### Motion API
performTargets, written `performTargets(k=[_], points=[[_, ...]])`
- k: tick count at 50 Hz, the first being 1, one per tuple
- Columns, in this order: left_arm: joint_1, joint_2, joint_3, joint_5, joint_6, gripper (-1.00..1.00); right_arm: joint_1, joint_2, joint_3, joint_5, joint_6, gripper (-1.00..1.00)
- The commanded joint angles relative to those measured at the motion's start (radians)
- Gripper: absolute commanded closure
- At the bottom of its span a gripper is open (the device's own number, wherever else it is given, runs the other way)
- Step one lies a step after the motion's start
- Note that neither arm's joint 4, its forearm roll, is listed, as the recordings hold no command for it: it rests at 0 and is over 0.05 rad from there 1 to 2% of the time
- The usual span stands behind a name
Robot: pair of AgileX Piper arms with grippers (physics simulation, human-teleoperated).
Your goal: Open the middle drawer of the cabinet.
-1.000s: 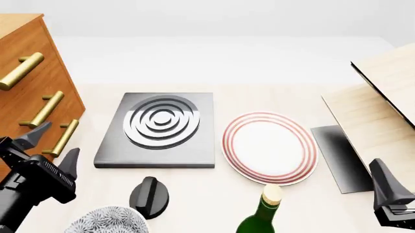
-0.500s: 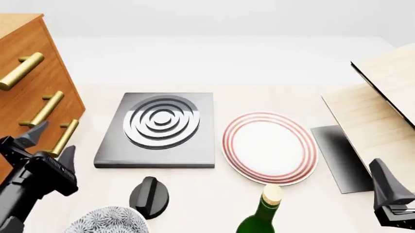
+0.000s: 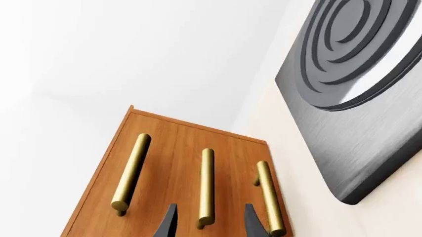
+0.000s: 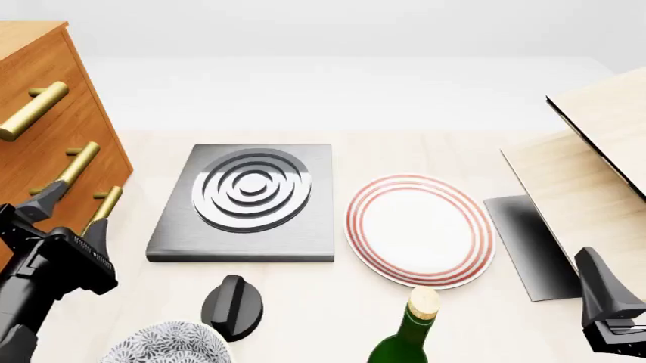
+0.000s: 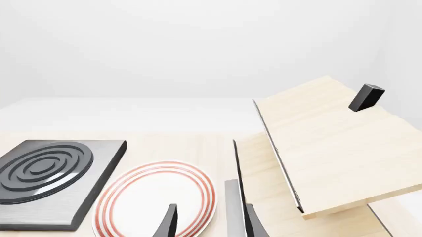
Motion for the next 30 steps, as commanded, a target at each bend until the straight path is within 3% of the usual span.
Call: performTargets(k=[1,30], points=[[0.005,0.012,-0.006,-0.011,0.012,-1.0,-0.004,0.001,0.006,-0.01,0.001,-1.0],[0.044,0.122,-0.109,-0.011,0.028,-1.0,-0.004,0.001,0.008,-0.013,0.0,-1.0]])
